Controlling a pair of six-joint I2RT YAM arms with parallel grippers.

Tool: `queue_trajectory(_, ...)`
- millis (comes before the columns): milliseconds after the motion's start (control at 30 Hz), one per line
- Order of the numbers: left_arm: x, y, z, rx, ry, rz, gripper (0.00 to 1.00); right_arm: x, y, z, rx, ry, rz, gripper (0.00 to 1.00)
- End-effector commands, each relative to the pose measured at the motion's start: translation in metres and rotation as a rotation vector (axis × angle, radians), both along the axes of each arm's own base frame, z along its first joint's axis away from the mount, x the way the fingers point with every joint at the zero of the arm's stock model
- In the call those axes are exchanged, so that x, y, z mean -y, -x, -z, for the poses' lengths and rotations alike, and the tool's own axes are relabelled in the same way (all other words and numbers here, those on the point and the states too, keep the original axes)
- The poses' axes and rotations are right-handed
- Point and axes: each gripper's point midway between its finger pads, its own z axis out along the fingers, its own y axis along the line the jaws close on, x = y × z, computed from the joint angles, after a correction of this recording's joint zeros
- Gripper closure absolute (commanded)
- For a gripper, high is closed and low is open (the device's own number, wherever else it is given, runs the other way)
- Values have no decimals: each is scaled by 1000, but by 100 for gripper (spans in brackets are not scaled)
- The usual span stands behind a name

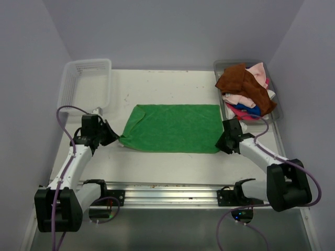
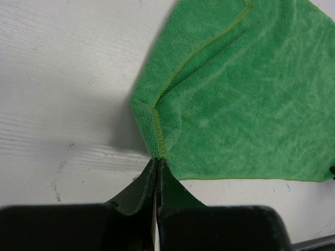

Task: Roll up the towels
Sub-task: Flatten the towel

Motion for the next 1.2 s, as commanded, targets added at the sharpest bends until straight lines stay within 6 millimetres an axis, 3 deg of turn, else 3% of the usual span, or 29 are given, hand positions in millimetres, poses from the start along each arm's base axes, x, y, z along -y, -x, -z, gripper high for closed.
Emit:
queue_trajectory(0,0,-12,-18,64,13,-6,100,5,11,-3,-9,4,24,67)
queue_trajectory(233,2,-12,-16,61,20,0,100,5,20,-2,-5,-6,20,70)
queue_trajectory(333,2,-10,-16,60,22,4,100,6,22,1,-7,-6,20,76)
queue_trajectory(533,3,-8,-16,61,23,8,100,8,19,-4,9,5,21,100)
queue_trajectory(667,4,-12,-25,81,28,12,100,8,12,-21,35,16,4,100)
queue_trajectory(733,4,-16,-35,96,29,16,100,6,-3,-48,97,14,-4,100)
queue_trajectory(800,5,-30,-62,143,27,24,100,9,-10,-71,135,35,-15,100)
queue_trajectory(833,6,-35,-74,163,31,29,100,8,-24,-101,210,34,-15,100)
queue_trajectory(867,6,-46,-103,222,32,32,100,13,-25,-114,224,63,-20,100)
queue_trajectory(900,6,-52,-115,242,32,33,100,15,-29,-128,249,77,-18,100)
queue_trajectory(933,7,-58,-130,271,36,38,100,15,-40,-161,321,76,-14,100)
queue_trajectory(967,7,-66,-164,338,35,40,100,18,-42,-175,340,92,-20,100)
queue_trajectory(1000,8,-73,-176,354,39,48,100,18,-46,-190,369,93,-20,100)
queue_trajectory(1033,7,-77,-191,380,42,48,100,17,-54,-221,436,87,-17,100)
queue_trajectory(1067,7,-83,-222,439,44,46,100,19,-55,-234,458,98,-21,100)
queue_trajectory(1100,5,-88,-234,455,58,47,100,20,-60,-262,518,99,-13,100)
queue_trajectory(1167,3,-92,-269,524,86,43,100,24,-63,-281,552,117,-5,100)
